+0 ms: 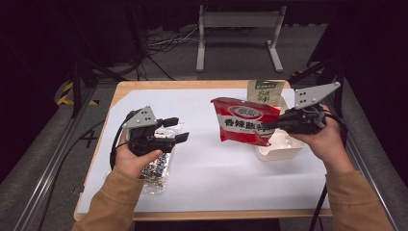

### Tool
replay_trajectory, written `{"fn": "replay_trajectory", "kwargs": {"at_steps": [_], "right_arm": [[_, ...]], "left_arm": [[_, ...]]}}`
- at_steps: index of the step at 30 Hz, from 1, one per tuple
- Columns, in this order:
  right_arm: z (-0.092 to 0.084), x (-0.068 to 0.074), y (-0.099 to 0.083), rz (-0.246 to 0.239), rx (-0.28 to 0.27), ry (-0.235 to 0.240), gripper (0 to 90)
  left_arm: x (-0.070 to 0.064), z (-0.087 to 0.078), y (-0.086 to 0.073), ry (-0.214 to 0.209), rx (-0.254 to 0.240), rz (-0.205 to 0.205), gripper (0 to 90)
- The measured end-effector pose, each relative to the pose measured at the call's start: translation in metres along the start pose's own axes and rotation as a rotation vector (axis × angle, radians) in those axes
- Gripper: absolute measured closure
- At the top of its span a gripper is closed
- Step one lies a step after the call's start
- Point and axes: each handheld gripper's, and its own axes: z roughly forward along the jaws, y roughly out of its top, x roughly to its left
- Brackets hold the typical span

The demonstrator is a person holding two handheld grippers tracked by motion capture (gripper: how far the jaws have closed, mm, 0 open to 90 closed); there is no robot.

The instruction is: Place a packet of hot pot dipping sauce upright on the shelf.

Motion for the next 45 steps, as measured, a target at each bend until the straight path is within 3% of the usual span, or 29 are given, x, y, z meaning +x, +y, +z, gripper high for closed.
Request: {"fn": "replay_trajectory", "kwargs": {"at_steps": [5,12,21,35,45], "right_arm": [[-0.007,-0.009,0.0,0.006,0.011,-0.022,90.0],[-0.011,-0.02,-0.002,0.01,0.009,-0.037,90.0],[-0.017,-0.037,-0.001,0.012,0.024,-0.063,90.0],[-0.021,-0.063,0.006,0.009,0.03,-0.078,90.0],[-0.027,-0.077,0.01,0.017,0.045,-0.11,90.0]], "left_arm": [[0.002,0.001,-0.014,0.006,-0.016,-0.024,37.7],[0.003,0.005,-0.017,0.032,-0.002,0.006,37.2],[0.007,0.002,-0.027,0.063,0.006,0.013,36.7],[0.018,-0.024,-0.042,0.13,0.017,-0.021,35.9],[0.027,-0.038,-0.048,0.164,0.033,-0.012,33.7]]}}
